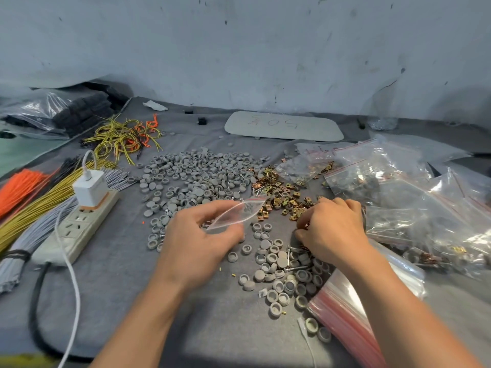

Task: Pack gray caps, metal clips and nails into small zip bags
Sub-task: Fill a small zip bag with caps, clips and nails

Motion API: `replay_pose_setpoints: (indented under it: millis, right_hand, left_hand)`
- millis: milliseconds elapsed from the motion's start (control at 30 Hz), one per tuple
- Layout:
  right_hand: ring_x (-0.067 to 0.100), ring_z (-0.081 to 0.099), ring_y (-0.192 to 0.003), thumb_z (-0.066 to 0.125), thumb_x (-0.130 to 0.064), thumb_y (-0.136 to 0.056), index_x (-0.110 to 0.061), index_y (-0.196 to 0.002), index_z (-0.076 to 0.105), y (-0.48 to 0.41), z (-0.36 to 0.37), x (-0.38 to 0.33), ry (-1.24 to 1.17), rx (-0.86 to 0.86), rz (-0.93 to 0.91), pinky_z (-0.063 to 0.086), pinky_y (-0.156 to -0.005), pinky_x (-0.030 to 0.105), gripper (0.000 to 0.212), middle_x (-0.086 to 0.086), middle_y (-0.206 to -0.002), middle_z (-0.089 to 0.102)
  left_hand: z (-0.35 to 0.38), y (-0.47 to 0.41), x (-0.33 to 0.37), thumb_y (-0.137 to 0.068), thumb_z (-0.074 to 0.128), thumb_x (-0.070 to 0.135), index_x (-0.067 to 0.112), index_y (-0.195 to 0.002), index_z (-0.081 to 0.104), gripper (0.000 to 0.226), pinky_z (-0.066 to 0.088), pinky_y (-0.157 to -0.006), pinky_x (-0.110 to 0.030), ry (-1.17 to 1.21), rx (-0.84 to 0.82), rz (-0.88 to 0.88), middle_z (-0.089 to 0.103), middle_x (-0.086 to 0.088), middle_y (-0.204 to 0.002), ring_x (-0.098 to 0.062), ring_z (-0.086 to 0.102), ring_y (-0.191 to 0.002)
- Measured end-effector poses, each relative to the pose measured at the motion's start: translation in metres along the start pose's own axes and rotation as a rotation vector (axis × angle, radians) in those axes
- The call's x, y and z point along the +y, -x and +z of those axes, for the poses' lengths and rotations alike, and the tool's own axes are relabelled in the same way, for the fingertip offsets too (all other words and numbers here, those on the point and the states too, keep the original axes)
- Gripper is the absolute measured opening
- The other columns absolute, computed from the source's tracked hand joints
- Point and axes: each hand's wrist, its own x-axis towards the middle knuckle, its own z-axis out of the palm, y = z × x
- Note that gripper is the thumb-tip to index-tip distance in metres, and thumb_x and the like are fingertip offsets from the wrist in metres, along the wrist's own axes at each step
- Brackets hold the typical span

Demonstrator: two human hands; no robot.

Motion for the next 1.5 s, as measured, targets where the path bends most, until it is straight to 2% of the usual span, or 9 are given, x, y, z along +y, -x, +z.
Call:
replay_pose_setpoints:
  millis: [200,467,667,767,867,933,1067,1200,1500]
  right_hand:
    - [0.023,0.049,-0.106,0.069,-0.036,-0.086,-0.03,-0.093,0.078,0.0,0.003,-0.009,0.038,-0.012,-0.006,0.022,-0.096,0.04,0.013,-0.006,-0.101,0.062]
    - [0.014,0.061,-0.086,0.068,-0.028,-0.092,-0.034,-0.079,0.073,-0.003,0.0,0.007,-0.264,0.07,0.038,0.019,-0.097,0.033,0.015,-0.014,-0.071,0.07]
    - [0.013,0.058,-0.083,0.063,-0.019,-0.097,-0.036,-0.083,0.074,-0.001,0.0,0.004,-0.25,0.048,0.065,0.021,-0.111,0.036,0.023,-0.009,-0.061,0.07]
    - [0.021,0.062,-0.087,0.066,-0.017,-0.095,-0.034,-0.086,0.078,0.001,-0.003,0.001,-0.365,0.079,0.102,0.042,-0.106,0.039,0.023,-0.009,-0.066,0.072]
    - [0.014,0.071,-0.068,0.071,-0.012,-0.089,-0.034,-0.081,0.079,0.002,-0.008,-0.002,-0.527,0.123,0.148,0.062,-0.075,0.038,0.024,-0.009,-0.07,0.073]
    - [0.012,0.07,-0.065,0.074,-0.012,-0.086,-0.039,-0.072,0.074,0.002,-0.008,-0.003,-0.498,0.08,0.127,0.062,-0.076,0.037,0.03,-0.011,-0.068,0.073]
    - [0.026,0.062,-0.107,0.075,-0.02,-0.086,-0.036,-0.088,0.079,-0.001,0.0,-0.009,-0.327,-0.074,0.073,0.046,-0.098,0.036,0.017,-0.009,-0.09,0.077]
    - [0.008,0.063,-0.089,0.068,-0.025,-0.089,-0.035,-0.083,0.08,-0.004,0.006,-0.022,-0.309,0.01,-0.054,0.02,-0.098,0.033,0.016,-0.02,-0.078,0.073]
    - [0.018,0.064,-0.082,0.066,-0.021,-0.094,-0.026,-0.081,0.08,0.005,0.003,-0.04,-0.329,0.008,-0.052,0.037,-0.102,0.037,0.02,-0.008,-0.077,0.074]
  left_hand:
    - [-0.003,0.003,0.007,-0.077,0.07,0.047,0.043,-0.098,0.08,0.024,0.056,-0.09,-0.043,0.081,0.078,0.073,0.079,0.014,-0.093,-0.007,0.073,-0.096]
    - [-0.004,-0.004,-0.001,-0.082,0.072,0.01,0.048,-0.078,0.08,0.038,0.05,-0.059,-0.019,0.04,0.331,-0.044,0.075,0.015,-0.069,-0.003,0.069,-0.065]
    - [0.001,0.0,0.0,-0.082,0.075,0.018,0.044,-0.078,0.08,0.027,0.04,-0.048,-0.012,-0.076,0.32,-0.058,0.073,0.022,-0.067,0.002,0.06,-0.054]
    - [0.003,0.0,0.002,-0.082,0.075,0.016,0.041,-0.076,0.081,0.026,0.039,-0.046,-0.01,-0.078,0.318,-0.059,0.072,0.021,-0.066,0.003,0.056,-0.049]
    - [0.004,0.001,0.005,-0.083,0.076,0.019,0.043,-0.076,0.08,0.025,0.041,-0.048,-0.01,-0.053,0.318,-0.049,0.073,0.018,-0.065,0.003,0.058,-0.052]
    - [0.005,0.002,0.008,-0.082,0.078,0.02,0.037,-0.071,0.08,0.021,0.042,-0.053,-0.006,-0.043,0.337,-0.031,0.072,0.02,-0.064,0.007,0.062,-0.057]
    - [0.007,0.003,0.011,-0.084,0.08,0.023,0.036,-0.068,0.079,0.021,0.036,-0.045,-0.007,-0.043,0.345,-0.022,0.067,0.019,-0.056,0.006,0.054,-0.046]
    - [0.007,0.003,0.011,-0.085,0.08,0.023,0.041,-0.068,0.079,0.024,0.036,-0.044,-0.008,-0.055,0.335,-0.019,0.067,0.019,-0.056,0.005,0.053,-0.046]
    - [0.004,0.004,0.01,-0.086,0.079,0.026,0.05,-0.08,0.078,0.025,0.037,-0.045,-0.012,-0.039,0.306,-0.008,0.07,0.016,-0.059,0.002,0.051,-0.047]
